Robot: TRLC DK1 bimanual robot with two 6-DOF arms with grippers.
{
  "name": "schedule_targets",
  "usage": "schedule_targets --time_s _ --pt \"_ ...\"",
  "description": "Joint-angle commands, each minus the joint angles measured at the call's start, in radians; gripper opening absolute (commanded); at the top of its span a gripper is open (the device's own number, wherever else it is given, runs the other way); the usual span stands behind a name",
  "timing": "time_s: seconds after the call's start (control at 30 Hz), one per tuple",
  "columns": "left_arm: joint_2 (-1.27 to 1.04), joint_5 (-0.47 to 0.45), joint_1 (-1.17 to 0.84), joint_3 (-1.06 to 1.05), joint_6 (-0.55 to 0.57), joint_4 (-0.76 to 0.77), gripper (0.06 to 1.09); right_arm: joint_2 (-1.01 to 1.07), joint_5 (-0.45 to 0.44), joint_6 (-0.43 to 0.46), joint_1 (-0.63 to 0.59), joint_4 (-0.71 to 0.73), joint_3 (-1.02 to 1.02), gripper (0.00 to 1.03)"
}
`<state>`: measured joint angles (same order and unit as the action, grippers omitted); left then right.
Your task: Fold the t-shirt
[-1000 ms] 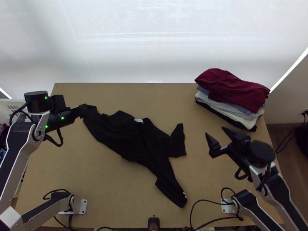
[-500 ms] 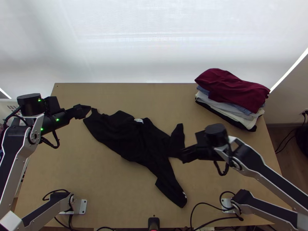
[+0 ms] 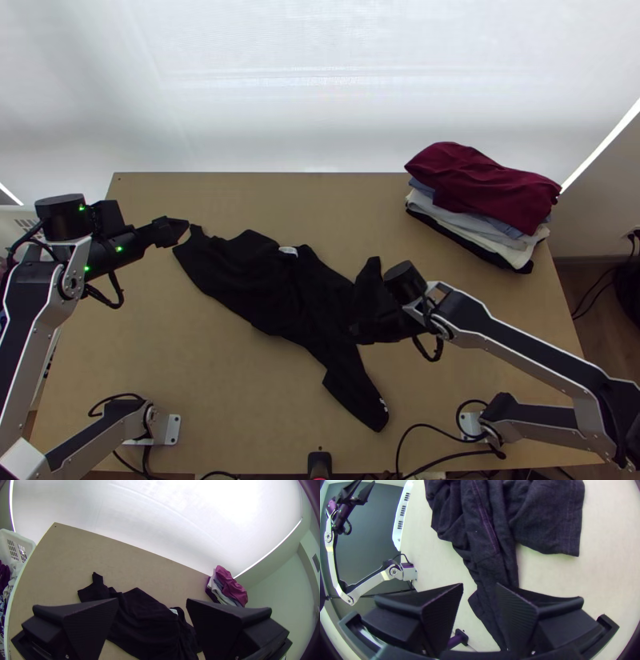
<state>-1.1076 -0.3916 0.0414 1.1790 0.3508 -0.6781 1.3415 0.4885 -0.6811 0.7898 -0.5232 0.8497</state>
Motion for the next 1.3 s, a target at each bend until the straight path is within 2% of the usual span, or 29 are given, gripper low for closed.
schedule_targets --time_s 0.0,0.2,0.53,0.77,1.1,1.17,1.27 --pt "0.015 -0.003 0.008 -0.007 0.007 0.014 1.04 0.041 0.010 -0.029 0.029 0.032 -0.017 0.38" --pt "0.025 0.002 0.006 -0.010 0.014 0.014 1.04 0.111 0.009 -0.017 0.037 0.094 -0.001 0.38" --pt "0.037 0.003 0.006 -0.012 0.017 0.012 1.04 0.235 0.007 0.118 0.003 0.152 0.018 0.38" --pt "0.037 0.003 0.031 -0.010 0.007 0.008 1.04 0.231 0.002 0.163 -0.034 0.193 0.034 0.38" --pt "0.008 0.002 0.025 0.002 0.011 0.022 1.04 0.249 0.002 0.170 -0.035 0.200 0.045 0.38" --pt "0.006 0.002 0.026 0.001 0.011 0.022 1.04 0.249 0.002 0.169 -0.034 0.198 0.043 0.31" --pt "0.008 0.002 0.028 -0.007 0.010 0.022 1.04 0.257 0.001 0.167 -0.032 0.198 0.038 0.31"
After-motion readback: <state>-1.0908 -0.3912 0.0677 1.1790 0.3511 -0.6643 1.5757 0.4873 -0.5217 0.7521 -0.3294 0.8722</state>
